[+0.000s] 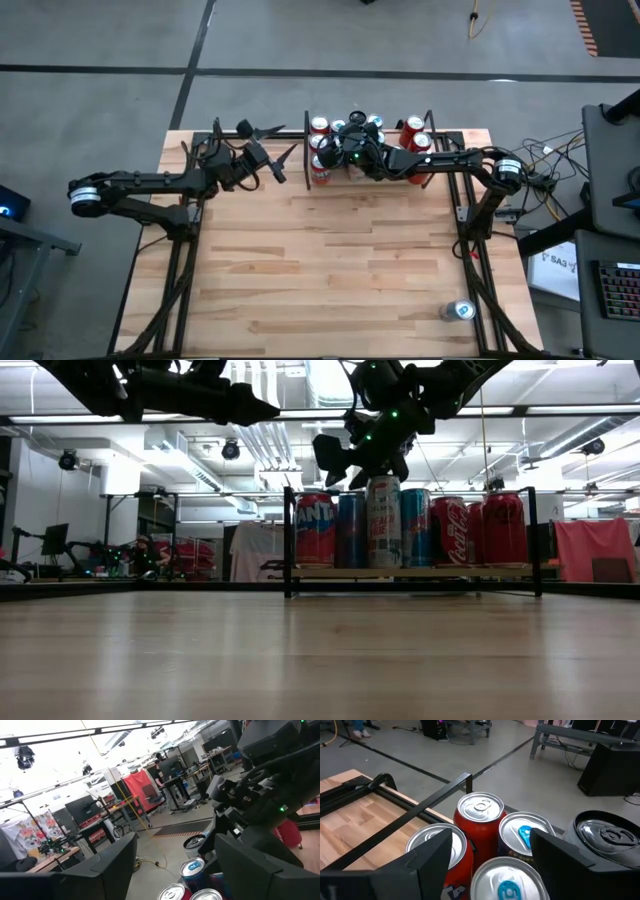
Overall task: Place canned beverage on shelf
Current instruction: Put the blue soda can on the shelf
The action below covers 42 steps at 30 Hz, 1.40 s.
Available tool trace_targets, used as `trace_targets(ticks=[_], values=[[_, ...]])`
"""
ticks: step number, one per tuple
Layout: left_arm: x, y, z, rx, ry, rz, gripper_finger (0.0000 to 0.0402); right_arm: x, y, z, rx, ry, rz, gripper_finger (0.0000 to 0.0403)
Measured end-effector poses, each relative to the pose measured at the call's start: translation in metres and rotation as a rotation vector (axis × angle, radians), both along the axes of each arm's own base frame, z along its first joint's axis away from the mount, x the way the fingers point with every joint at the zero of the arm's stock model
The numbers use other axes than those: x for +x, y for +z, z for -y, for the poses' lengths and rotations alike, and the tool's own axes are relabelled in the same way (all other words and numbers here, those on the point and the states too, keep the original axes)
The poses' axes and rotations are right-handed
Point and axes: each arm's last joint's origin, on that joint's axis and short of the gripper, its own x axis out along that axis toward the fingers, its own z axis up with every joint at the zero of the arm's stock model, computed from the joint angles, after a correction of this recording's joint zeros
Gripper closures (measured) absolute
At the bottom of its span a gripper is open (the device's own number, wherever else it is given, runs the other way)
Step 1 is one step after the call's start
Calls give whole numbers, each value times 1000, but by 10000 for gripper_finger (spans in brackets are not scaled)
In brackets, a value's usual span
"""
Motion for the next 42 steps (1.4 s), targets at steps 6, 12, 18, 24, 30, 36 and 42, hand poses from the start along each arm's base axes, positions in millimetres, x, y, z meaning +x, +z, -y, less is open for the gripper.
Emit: trace_targets(ticks=[6, 12, 18, 24, 30, 36, 42], values=[[0, 0, 0, 0, 0, 0, 150, 0, 0, 0, -1, 1, 1, 158], [0, 0, 0, 0, 0, -1, 150, -7, 17, -8, -18, 29, 0, 160], [0, 0, 0, 0, 0, -2, 150, -19, 74, -12, 124, 252, -4, 188], [0, 2, 0, 2, -1, 3, 150, -29, 102, 15, 344, 299, -263, 354], [1, 2, 0, 10, 0, -5, 150, -20, 103, 41, 430, 341, -462, 387], [1, 1, 0, 16, 3, -23, 150, -2, 87, 56, 494, 395, -587, 394], [1, 1, 0, 16, 3, -23, 150, 10, 77, 62, 491, 419, -616, 394]])
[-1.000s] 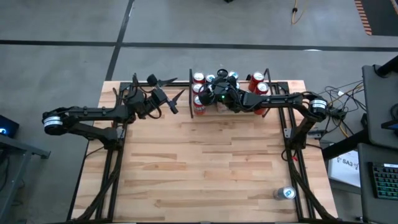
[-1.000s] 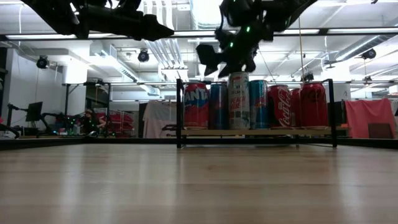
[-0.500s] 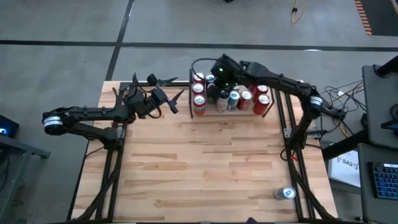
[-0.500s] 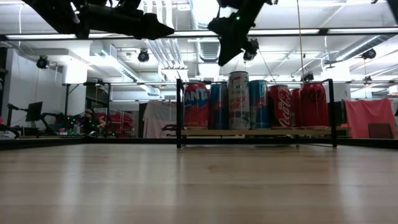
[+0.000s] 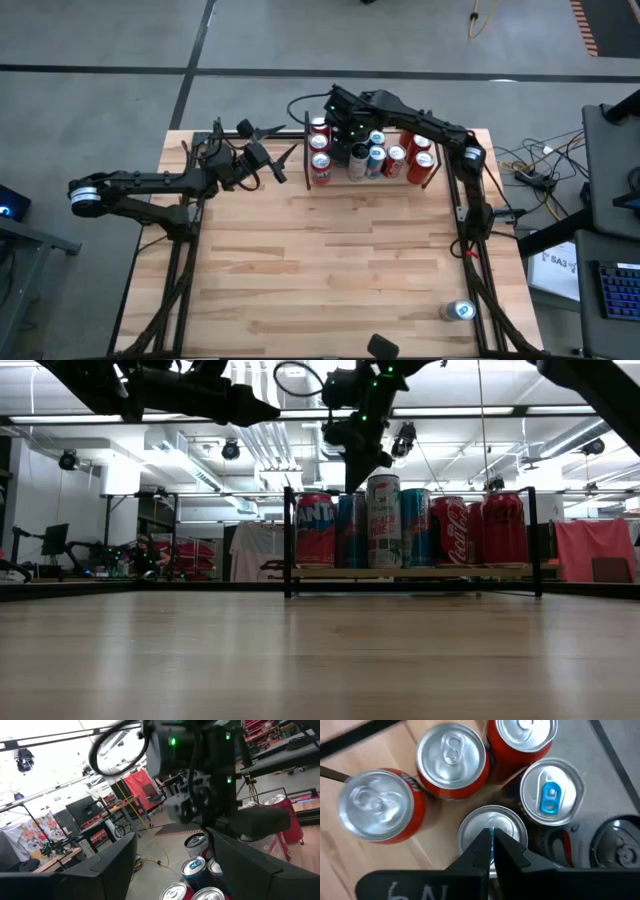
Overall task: Place canned beverage on shelf
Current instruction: Put the blue soda can on the shelf
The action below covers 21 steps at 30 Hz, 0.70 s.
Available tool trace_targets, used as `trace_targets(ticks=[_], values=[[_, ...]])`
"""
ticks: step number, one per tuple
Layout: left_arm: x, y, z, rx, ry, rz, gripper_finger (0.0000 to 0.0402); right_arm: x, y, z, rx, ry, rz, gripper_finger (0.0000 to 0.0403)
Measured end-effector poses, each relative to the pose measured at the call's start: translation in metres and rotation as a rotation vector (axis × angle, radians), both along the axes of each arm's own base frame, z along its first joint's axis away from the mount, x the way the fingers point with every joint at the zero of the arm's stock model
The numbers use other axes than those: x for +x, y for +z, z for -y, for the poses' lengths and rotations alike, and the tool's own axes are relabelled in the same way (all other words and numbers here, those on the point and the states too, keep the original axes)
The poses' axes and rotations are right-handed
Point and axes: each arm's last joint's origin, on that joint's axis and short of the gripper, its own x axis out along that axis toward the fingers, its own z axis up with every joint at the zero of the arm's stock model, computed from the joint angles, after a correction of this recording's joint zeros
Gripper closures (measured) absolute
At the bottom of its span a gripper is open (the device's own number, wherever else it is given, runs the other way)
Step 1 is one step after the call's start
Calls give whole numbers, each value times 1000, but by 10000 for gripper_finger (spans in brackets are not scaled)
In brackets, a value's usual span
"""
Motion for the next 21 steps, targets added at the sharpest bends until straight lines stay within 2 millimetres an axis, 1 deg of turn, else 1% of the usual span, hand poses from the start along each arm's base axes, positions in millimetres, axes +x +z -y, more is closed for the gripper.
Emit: trace_targets(ticks=[7, 21], values=[[0, 0, 0, 2, 1, -2, 150, 5, -7, 2, -2, 0, -10, 394], [0, 0, 0, 2, 1, -2, 150, 5, -7, 4, -31, -22, -20, 394]])
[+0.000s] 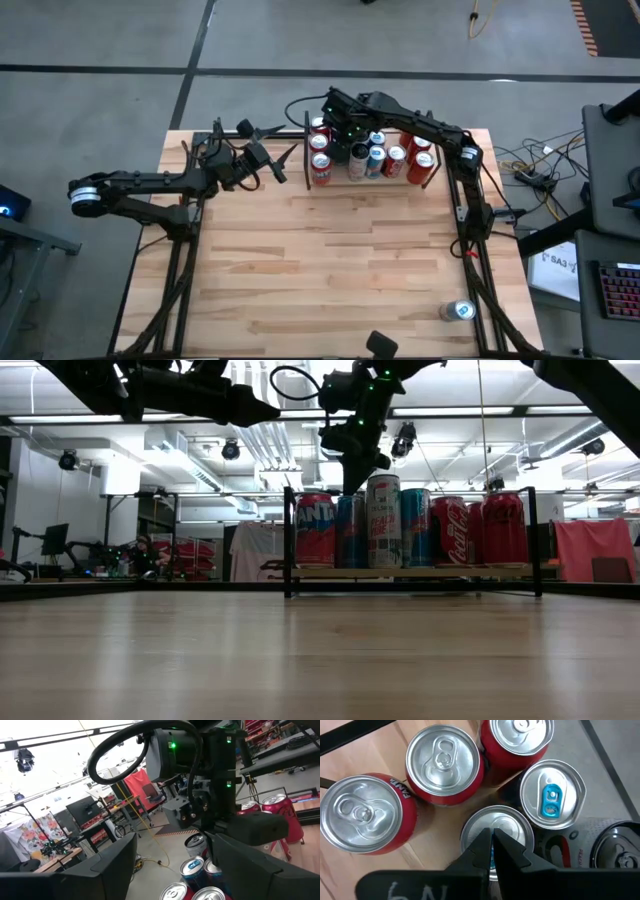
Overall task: Place canned beverage on shelf
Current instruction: Put the blue soda can on the shelf
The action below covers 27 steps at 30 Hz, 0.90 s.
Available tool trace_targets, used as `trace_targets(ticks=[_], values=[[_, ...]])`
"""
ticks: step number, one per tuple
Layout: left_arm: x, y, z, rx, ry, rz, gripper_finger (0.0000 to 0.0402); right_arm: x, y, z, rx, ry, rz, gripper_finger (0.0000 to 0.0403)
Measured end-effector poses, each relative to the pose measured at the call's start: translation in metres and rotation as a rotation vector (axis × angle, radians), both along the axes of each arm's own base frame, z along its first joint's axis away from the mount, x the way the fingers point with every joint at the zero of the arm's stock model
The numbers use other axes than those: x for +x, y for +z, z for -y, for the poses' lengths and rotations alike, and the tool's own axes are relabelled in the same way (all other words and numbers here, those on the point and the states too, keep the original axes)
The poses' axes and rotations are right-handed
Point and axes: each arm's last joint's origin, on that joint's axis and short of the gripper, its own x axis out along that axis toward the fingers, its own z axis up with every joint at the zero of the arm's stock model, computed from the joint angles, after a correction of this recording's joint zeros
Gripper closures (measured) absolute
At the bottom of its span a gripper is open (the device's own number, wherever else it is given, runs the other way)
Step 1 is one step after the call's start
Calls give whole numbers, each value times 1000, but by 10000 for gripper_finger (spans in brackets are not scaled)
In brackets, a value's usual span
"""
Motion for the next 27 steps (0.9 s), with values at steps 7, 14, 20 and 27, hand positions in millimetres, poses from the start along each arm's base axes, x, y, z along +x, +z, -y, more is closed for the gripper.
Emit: trace_targets(ticks=[7, 14, 20, 27], values=[[0, 0, 0, 0, 0, 0, 150, -2, 20, -6, 26, -31, 70, 394], [0, 1, 3, -1, -15, 7, 150, -14, 62, -48, 115, -79, 93, 394], [3, 2, 14, -1, -59, 10, 150, -25, 79, -102, 359, -177, 55, 394], [8, 2, 36, -9, -155, 17, 150, -13, 69, -184, 590, -140, -13, 394]])
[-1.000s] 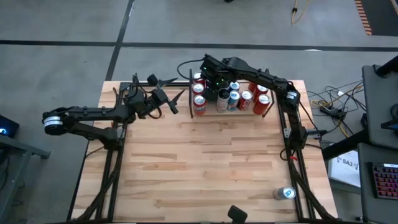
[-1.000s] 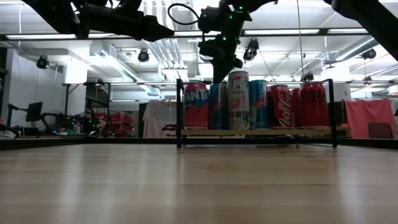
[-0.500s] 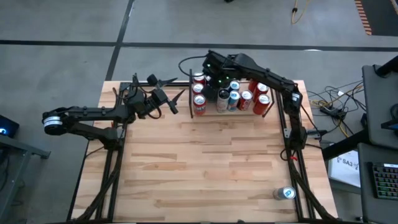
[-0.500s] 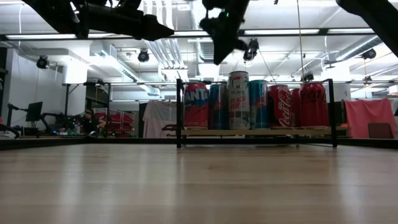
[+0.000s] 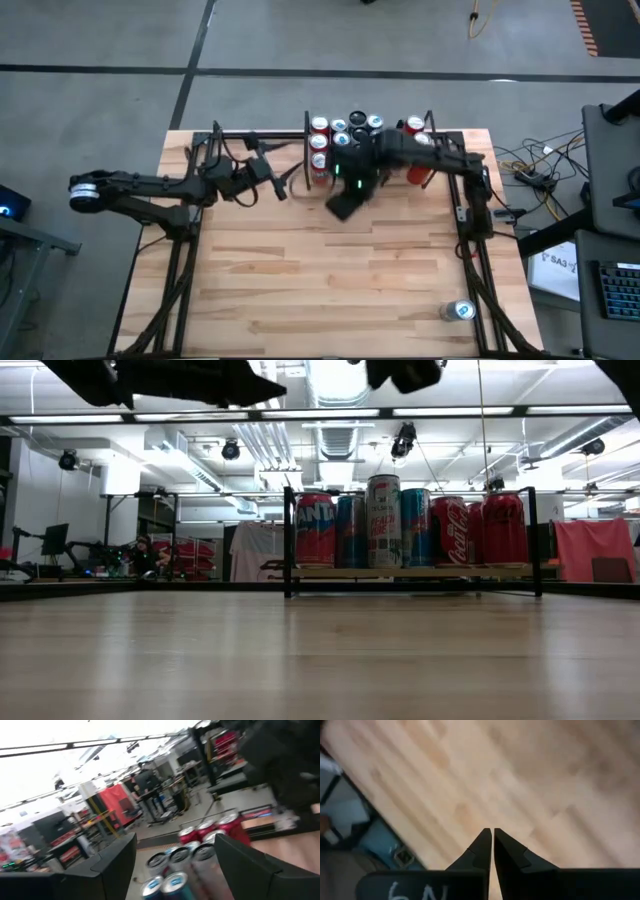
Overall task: Place canned beverage on shelf
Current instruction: Put the blue soda can on the shelf
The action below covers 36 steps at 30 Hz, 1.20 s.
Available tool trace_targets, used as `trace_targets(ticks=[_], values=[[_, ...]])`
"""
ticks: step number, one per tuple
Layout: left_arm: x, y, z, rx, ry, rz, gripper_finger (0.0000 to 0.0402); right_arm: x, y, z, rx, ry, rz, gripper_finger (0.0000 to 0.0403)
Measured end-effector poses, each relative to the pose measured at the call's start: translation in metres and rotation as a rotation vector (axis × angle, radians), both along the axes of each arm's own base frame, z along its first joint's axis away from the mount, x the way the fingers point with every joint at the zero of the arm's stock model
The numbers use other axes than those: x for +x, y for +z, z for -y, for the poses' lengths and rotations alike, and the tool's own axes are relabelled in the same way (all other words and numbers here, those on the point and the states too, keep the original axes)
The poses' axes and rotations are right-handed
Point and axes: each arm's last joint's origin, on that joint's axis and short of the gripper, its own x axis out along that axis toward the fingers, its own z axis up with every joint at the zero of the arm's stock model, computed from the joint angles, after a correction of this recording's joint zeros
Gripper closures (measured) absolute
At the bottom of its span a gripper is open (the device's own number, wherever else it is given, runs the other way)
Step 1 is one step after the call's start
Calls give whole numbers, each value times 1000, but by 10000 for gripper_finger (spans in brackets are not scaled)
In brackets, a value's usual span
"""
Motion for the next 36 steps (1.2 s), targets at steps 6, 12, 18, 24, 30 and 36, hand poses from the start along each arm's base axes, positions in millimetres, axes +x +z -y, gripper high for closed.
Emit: trace_targets(ticks=[6, 12, 18, 24, 30, 36], values=[[2, 1, 26, -32, -112, 9, 150, -1, -30, -77, 69, 21, -175, 394], [1, 1, 54, -74, -234, 9, 150, -23, -64, -153, 124, -14, -406, 394], [-5, 5, 79, -101, -344, 29, 150, -63, -72, -202, 123, -115, -544, 394], [-10, 13, 91, -113, -400, 54, 150, -120, -58, -217, 83, -329, -573, 394], [-10, 13, 91, -117, -404, 54, 150, -173, -49, -212, 96, -512, -469, 394], [-10, 13, 91, -90, -398, 46, 150, -212, -57, -205, 183, -596, -460, 394]])
